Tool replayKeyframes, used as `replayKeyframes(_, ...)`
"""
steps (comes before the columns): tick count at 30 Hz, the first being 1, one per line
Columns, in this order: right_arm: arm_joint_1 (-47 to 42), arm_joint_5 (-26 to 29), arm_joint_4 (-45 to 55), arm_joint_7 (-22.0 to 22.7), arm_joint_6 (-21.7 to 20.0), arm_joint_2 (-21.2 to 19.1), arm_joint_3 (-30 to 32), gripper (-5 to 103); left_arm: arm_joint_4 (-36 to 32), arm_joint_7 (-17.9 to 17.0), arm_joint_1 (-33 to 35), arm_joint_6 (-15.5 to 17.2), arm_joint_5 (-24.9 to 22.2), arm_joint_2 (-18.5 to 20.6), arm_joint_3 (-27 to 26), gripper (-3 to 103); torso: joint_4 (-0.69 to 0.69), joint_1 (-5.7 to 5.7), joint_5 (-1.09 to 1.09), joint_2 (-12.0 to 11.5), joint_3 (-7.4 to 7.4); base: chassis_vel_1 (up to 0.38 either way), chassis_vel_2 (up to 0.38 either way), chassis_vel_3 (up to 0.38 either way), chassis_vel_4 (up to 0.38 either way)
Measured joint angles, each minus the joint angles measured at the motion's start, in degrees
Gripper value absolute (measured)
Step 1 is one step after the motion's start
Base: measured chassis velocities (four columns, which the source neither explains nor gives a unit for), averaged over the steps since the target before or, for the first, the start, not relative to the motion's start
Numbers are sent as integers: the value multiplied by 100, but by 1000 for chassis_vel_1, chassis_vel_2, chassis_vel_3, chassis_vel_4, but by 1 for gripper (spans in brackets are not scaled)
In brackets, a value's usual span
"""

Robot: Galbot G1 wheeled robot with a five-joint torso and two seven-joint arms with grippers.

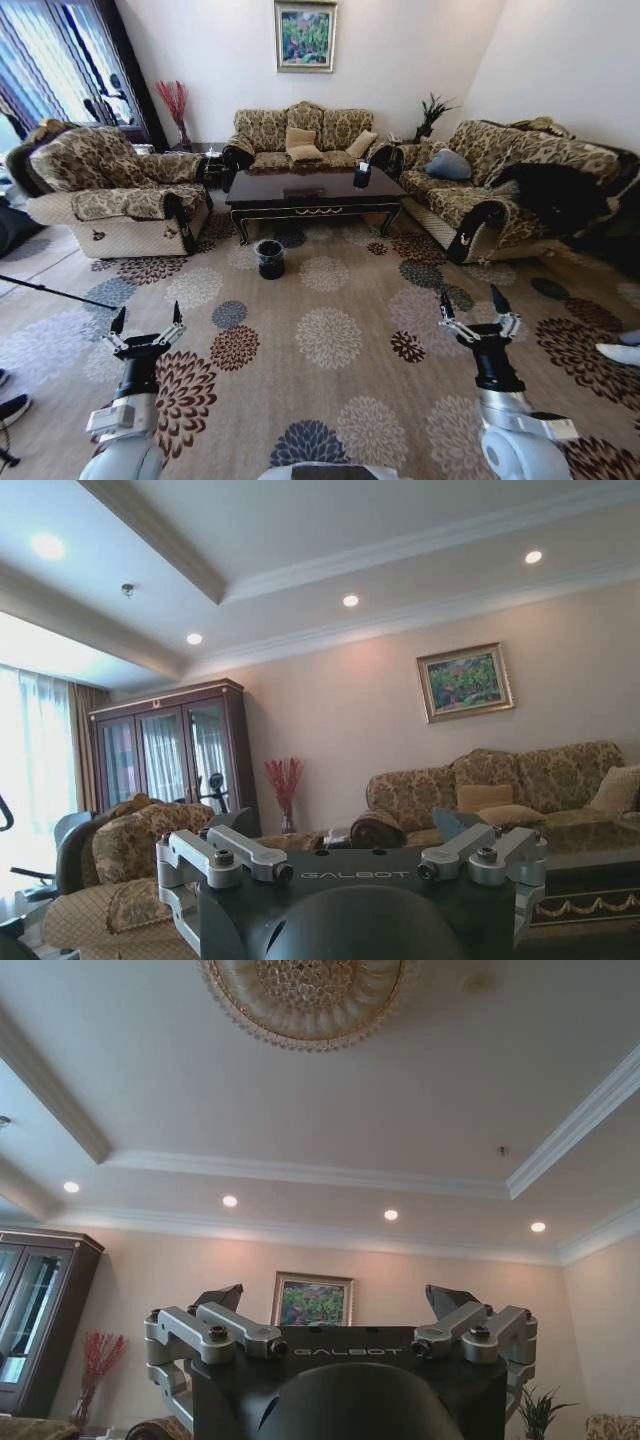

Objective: Move to the front of the table and pick up the trash from the floor, then place it into the trash bin.

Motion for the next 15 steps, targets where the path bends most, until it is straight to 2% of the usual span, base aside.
replayKeyframes(5,0,0,0,0,0,0,0,100,0,0,0,0,0,0,0,100,0,45,0,99,54,0,0,0,0)
replayKeyframes(15,0,0,0,0,0,0,0,100,0,0,0,0,0,0,0,100,0,48,0,102,55,0,0,0,0)
